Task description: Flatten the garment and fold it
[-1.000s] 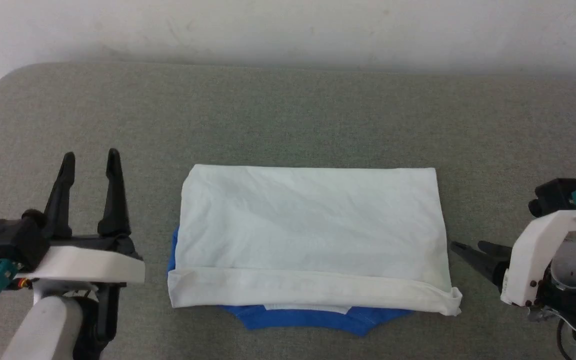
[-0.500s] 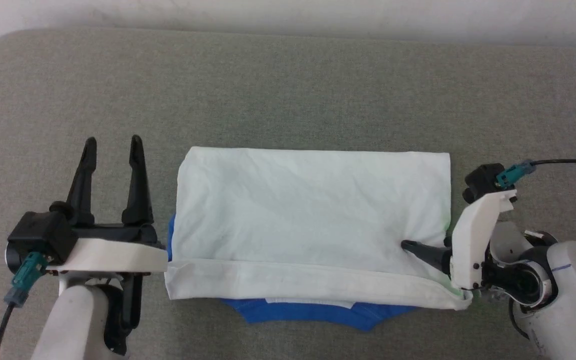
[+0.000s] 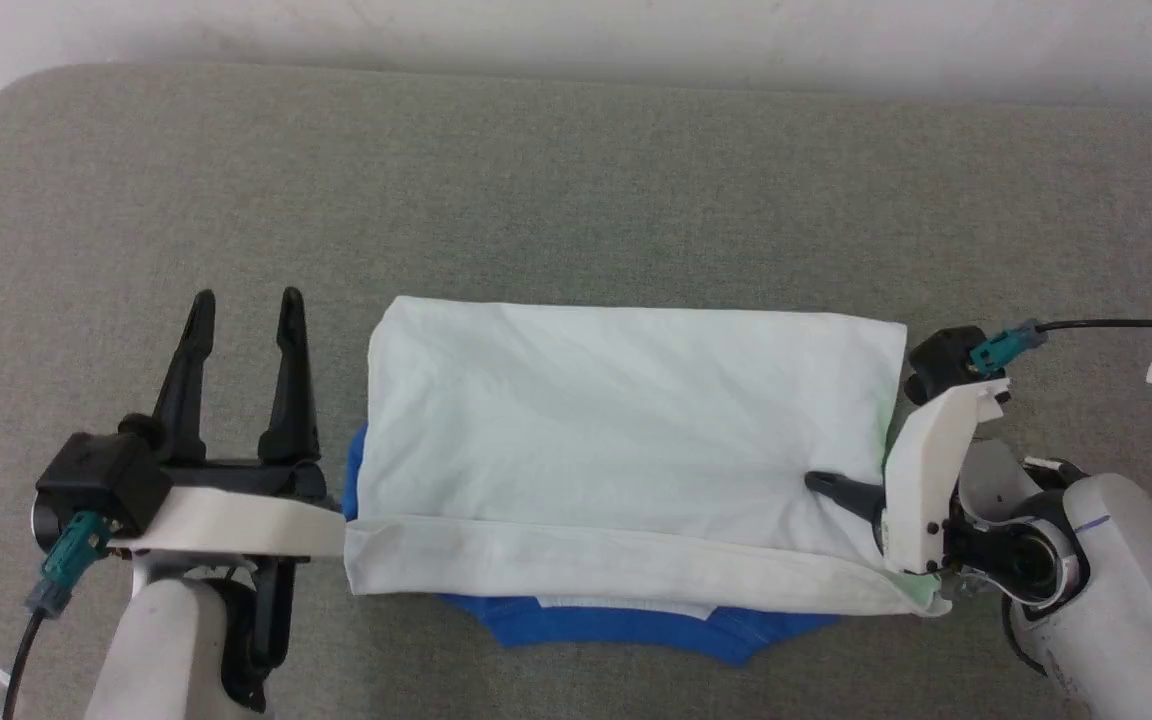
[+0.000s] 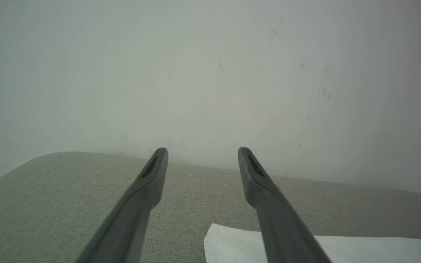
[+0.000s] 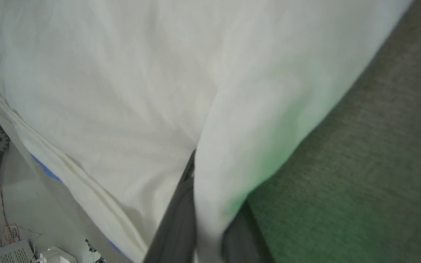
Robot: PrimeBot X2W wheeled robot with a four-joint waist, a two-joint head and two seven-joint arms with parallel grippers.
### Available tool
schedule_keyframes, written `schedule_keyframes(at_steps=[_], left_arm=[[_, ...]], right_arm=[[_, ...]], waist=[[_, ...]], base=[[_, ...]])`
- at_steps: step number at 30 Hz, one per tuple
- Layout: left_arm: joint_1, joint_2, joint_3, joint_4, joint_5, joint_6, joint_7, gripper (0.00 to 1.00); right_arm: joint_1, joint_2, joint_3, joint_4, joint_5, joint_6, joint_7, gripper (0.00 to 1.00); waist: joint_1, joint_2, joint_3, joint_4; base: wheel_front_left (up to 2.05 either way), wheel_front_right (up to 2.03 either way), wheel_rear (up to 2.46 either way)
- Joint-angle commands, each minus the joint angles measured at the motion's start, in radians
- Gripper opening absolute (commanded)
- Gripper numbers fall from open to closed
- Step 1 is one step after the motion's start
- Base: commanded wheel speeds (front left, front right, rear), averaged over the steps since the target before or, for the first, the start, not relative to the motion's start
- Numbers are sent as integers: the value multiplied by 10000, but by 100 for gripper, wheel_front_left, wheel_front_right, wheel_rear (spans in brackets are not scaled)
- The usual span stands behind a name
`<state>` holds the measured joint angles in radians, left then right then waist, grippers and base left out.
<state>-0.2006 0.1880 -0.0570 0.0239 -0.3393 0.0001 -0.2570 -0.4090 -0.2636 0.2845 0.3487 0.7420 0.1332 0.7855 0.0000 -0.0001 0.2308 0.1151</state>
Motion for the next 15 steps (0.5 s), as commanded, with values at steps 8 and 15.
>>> schedule_keyframes(at_steps=[8,15], left_arm=[[467,-337,520,39,440,-369,-47,100],[582,-513,747,167,628,-559,-47,100]], right_arm=[[620,-1347,-1055,521,-303,-25,-82,0],[763,-1808,-2071,739,-1347,-25,-102,0]], waist=[[0,1,-321,-291],[0,1,-544,-484]], base=[[0,0,0],[0,0,0]])
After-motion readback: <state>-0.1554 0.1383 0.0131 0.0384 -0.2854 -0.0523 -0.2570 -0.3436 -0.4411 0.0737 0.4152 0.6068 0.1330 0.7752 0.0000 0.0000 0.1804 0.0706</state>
